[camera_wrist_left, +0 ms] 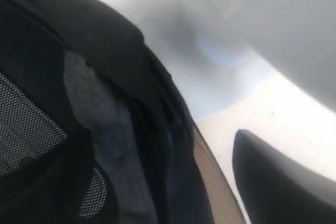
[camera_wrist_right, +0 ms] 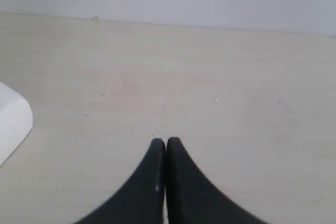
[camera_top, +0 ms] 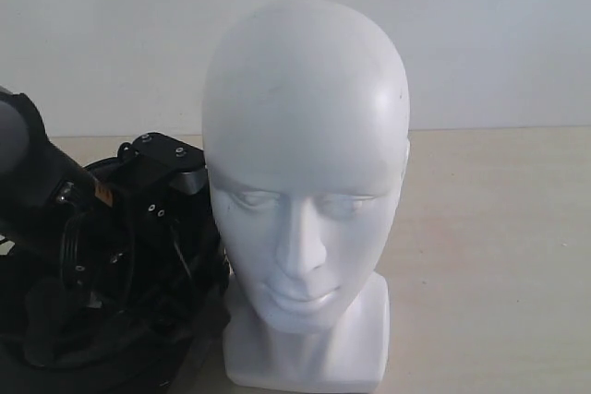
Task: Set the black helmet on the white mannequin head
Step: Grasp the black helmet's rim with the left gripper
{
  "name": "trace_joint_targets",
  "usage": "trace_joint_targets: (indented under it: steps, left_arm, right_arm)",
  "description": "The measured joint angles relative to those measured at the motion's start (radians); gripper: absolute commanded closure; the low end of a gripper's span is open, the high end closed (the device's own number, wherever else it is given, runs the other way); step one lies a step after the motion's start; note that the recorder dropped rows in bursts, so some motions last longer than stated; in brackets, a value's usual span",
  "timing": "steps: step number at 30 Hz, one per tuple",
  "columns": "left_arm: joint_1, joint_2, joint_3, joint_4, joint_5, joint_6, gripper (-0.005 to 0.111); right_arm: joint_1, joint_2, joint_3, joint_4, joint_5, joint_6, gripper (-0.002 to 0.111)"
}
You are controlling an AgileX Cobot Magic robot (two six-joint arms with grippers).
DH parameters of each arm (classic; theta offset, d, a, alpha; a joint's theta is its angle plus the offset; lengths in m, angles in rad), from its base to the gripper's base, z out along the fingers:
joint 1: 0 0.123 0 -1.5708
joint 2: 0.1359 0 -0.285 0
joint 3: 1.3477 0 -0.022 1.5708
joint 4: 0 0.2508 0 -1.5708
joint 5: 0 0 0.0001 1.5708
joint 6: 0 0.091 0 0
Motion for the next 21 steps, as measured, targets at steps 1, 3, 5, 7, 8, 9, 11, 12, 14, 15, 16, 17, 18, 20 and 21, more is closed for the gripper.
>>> trace_joint_targets:
  steps: [1,3,5,7,8,9,11,12,14,15,16,17,18,20,21]
  left_arm:
    - [0.0,0.002,0.0,0.002,-0.002,-0.002,0.043]
    - [0.0,0.004,0.0,0.002,-0.002,-0.005,0.048]
    - [0.0,0.004,0.0,0.002,-0.002,-0.005,0.049]
    - [0.0,0.004,0.0,0.002,-0.002,-0.007,0.049]
    - [0.0,0.004,0.0,0.002,-0.002,-0.007,0.049]
    - [0.0,0.004,0.0,0.002,-0.002,-0.007,0.05]
    - [0.0,0.004,0.0,0.002,-0.002,-0.007,0.056]
    - [0.0,0.004,0.0,0.002,0.0,-0.007,0.061]
    - [0.0,0.004,0.0,0.008,0.006,-0.016,0.07]
    - [0.0,0.004,0.0,0.017,0.01,-0.027,0.073]
    - [0.0,0.004,-0.002,0.037,0.018,-0.041,0.076]
    - [0.0,0.004,-0.002,0.064,0.027,-0.065,0.078]
    - [-0.004,0.006,-0.004,0.093,0.037,-0.098,0.08]
    - [-0.009,0.011,-0.006,0.153,0.057,-0.165,0.086]
    - [-0.011,0.011,-0.006,0.184,0.067,-0.198,0.089]
  right_arm:
    - [0.0,0.0,0.0,0.0,0.0,0.0,0.109]
    - [0.0,0.0,0.0,0.0,0.0,0.0,0.109]
    - [0.0,0.0,0.0,0.0,0.0,0.0,0.109]
    - [0.0,0.0,0.0,0.0,0.0,0.0,0.109]
    - [0.0,0.0,0.0,0.0,0.0,0.0,0.109]
    - [0.0,0.0,0.0,0.0,0.0,0.0,0.109]
    - [0.0,0.0,0.0,0.0,0.0,0.0,0.109]
    - [0.0,0.0,0.0,0.0,0.0,0.0,0.109]
    - [0.0,0.0,0.0,0.0,0.0,0.0,0.109]
    - [0.0,0.0,0.0,0.0,0.0,0.0,0.109]
    - [0.0,0.0,0.0,0.0,0.0,0.0,0.109]
    - [0.0,0.0,0.0,0.0,0.0,0.0,0.109]
    - [0.0,0.0,0.0,0.0,0.0,0.0,0.109]
    - [0.0,0.0,0.0,0.0,0.0,0.0,0.109]
    - [0.0,0.0,0.0,0.0,0.0,0.0,0.109]
